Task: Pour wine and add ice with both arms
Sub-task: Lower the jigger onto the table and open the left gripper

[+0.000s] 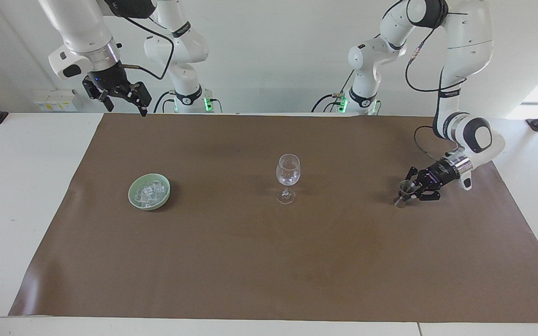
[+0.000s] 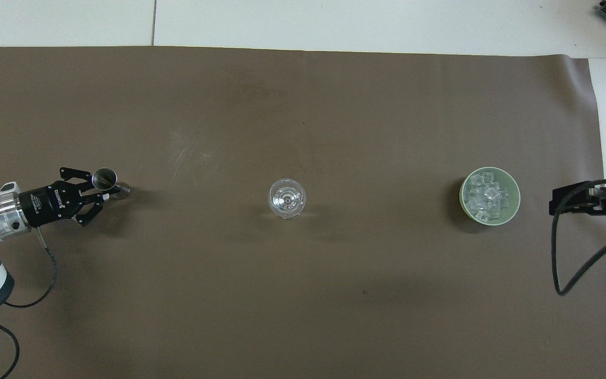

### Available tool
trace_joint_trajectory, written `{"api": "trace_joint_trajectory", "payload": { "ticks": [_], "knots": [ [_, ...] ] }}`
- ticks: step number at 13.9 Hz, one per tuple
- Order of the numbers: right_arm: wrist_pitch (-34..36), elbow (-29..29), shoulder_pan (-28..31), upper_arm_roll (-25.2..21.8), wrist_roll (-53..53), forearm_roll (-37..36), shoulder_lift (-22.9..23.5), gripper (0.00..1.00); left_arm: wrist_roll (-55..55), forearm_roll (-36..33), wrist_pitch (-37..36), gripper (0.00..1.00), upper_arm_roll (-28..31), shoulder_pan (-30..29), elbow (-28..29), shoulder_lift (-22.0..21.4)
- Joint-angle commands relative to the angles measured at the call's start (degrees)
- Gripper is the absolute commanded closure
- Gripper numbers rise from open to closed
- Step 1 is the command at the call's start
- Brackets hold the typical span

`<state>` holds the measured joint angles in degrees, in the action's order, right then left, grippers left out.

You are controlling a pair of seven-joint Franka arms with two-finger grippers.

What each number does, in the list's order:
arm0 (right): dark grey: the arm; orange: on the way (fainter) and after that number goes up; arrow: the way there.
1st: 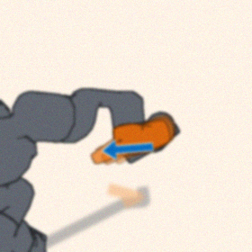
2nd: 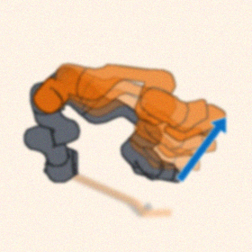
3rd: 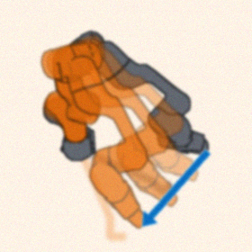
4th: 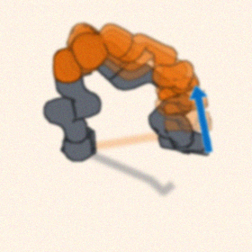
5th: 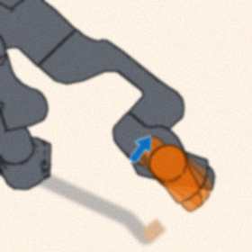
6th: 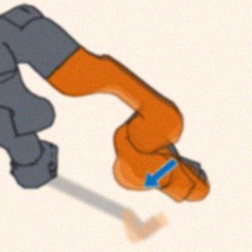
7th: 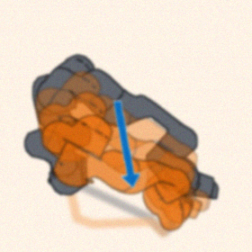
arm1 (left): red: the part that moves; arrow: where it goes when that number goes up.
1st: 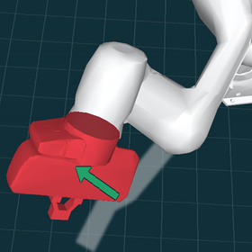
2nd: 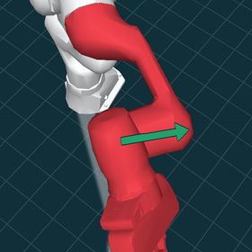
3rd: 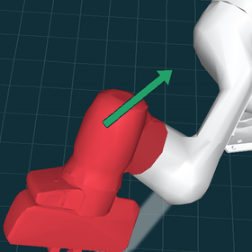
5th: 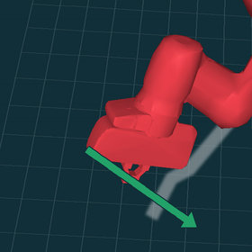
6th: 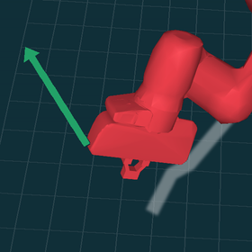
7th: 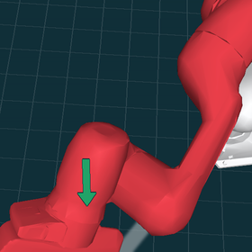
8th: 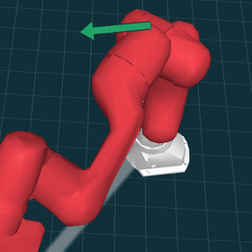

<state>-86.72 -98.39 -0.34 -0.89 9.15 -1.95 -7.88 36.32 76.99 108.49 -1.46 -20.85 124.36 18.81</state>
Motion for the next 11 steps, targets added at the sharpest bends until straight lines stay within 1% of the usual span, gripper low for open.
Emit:
{"api": "trace_joint_trajectory", "payload": {
  "ticks": [1, 2, 3, 4, 6, 7, 8, 11],
  "knots": [
    [-0.3, -1.7, 0.8, 0.0, -2.2, 1.0, -1.6, 0.00, -1.3, 0.9, -0.6, 0.94, -0.3, -0.9, 0.5, 0.4],
    [-0.3, -1.7, 0.8, 0.0, -2.2, 1.0, -1.6, 0.00, -1.3, 0.9, -0.6, 0.70, -0.3, -0.9, 0.5, 0.4],
    [-0.3, -1.8, 0.9, 0.0, -2.2, 1.0, -1.7, 0.00, -1.3, 0.9, -0.5, 0.40, -0.3, -0.8, 0.5, 0.4],
    [-0.4, -2.0, 0.8, 0.0, -2.2, 1.0, -1.7, 0.00, -1.3, 0.9, -0.3, 0.26, -0.3, -0.5, 0.4, 0.4],
    [-0.5, -2.2, 0.8, 0.1, -2.1, 1.0, -1.8, 0.00, -1.2, 0.9, 0.1, 0.16, -0.2, 0.0, 0.4, 0.4],
    [-0.5, -2.2, 0.8, 0.0, -2.1, 1.0, -1.8, 0.00, -1.1, 0.9, 0.2, 0.05, -0.2, 0.0, 0.4, 0.4],
    [-0.6, -2.2, 0.8, 0.1, -2.1, 1.0, -1.8, 0.00, -1.1, 0.9, 0.3, 0.00, -0.2, 0.0, 0.4, 0.4],
    [-0.6, -2.2, 0.8, 0.0, -2.1, 1.0, -1.8, 0.00, -1.1, 0.9, 0.8, 0.00, -0.2, 0.1, 0.4, 0.5]
  ]
}}
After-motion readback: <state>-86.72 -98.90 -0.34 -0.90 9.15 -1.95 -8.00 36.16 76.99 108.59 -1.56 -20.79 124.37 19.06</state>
